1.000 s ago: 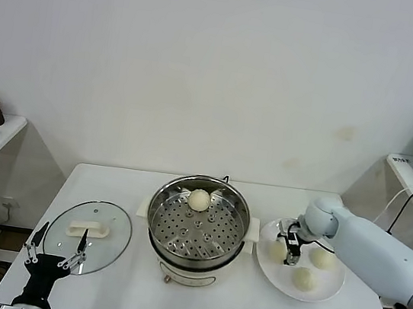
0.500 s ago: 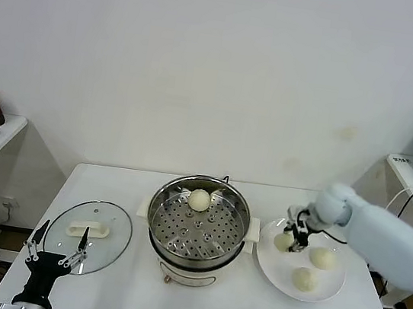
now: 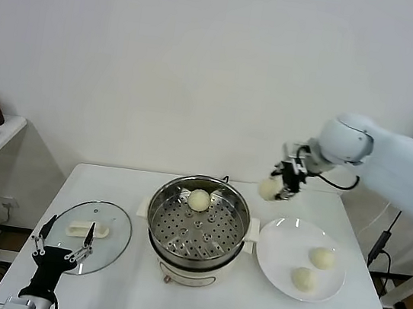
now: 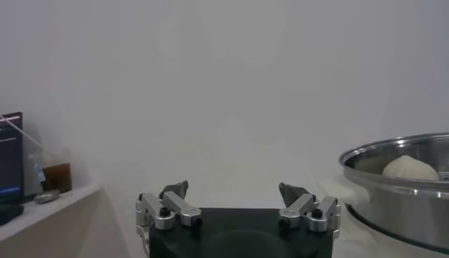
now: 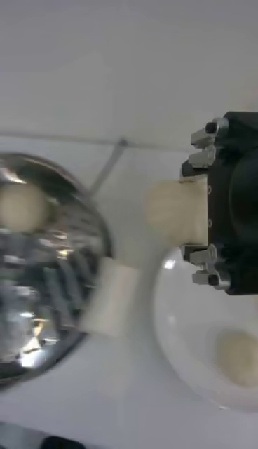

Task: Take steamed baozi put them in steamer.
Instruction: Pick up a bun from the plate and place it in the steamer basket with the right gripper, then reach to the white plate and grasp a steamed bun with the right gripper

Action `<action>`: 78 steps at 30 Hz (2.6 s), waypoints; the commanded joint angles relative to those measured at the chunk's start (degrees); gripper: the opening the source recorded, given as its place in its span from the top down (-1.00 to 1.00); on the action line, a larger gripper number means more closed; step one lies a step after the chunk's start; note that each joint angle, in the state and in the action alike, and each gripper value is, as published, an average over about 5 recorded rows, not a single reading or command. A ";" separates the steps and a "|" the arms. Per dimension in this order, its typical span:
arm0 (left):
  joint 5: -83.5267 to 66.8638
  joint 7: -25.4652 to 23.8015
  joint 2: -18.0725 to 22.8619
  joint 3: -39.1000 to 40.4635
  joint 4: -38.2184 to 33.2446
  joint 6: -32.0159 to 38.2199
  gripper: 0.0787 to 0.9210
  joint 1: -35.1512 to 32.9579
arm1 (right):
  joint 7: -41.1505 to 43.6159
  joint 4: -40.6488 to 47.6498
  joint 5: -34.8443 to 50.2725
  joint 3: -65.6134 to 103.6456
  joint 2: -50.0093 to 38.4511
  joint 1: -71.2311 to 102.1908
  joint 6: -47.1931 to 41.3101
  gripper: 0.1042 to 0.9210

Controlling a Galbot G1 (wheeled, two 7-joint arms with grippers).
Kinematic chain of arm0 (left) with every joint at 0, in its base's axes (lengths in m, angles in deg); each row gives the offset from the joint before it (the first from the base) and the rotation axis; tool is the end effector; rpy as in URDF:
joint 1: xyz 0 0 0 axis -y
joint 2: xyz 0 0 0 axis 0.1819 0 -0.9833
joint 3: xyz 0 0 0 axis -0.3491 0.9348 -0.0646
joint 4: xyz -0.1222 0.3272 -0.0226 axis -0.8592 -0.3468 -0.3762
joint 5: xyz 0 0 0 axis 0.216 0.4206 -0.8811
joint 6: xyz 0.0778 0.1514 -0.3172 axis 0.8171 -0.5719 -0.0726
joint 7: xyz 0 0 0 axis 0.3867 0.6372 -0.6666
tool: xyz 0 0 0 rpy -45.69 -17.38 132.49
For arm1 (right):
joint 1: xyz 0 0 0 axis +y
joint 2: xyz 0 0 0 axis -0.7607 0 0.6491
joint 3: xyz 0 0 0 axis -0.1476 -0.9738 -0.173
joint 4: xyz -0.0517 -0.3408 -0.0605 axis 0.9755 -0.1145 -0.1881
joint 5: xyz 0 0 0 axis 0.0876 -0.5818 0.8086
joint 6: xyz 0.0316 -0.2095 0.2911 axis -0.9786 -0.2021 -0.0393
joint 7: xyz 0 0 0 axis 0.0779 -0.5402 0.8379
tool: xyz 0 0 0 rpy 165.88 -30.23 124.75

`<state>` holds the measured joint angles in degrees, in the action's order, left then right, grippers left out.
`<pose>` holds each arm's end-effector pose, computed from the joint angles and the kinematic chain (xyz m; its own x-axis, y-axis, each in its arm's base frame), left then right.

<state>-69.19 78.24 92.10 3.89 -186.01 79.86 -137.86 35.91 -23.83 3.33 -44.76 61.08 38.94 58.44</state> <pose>0.1549 0.1022 -0.3151 -0.9979 -0.0413 -0.0493 -0.0508 0.9763 0.2103 0.5043 0.0217 0.0023 -0.2879 -0.2742 0.9176 -0.9258 -0.1654 -0.3399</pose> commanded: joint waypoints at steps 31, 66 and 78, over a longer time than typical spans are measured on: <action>1.81 0.73 1.68 -3.11 1.41 1.91 -0.77 0.62 | -13.25 18.18 8.06 -3.07 34.23 14.68 -13.10 -0.23; 3.08 0.61 0.77 -0.87 3.43 2.01 -0.77 2.33 | 13.78 -9.16 -26.29 0.77 -28.23 13.80 12.73 -0.76; 3.38 0.61 1.20 -2.78 2.56 1.97 -0.77 0.99 | 9.02 -2.69 -31.09 23.86 -26.08 42.80 11.91 -0.76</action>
<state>-65.83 78.85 93.30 1.59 -183.43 81.86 -136.70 46.37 -28.16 -22.89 -32.71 38.33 65.13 68.95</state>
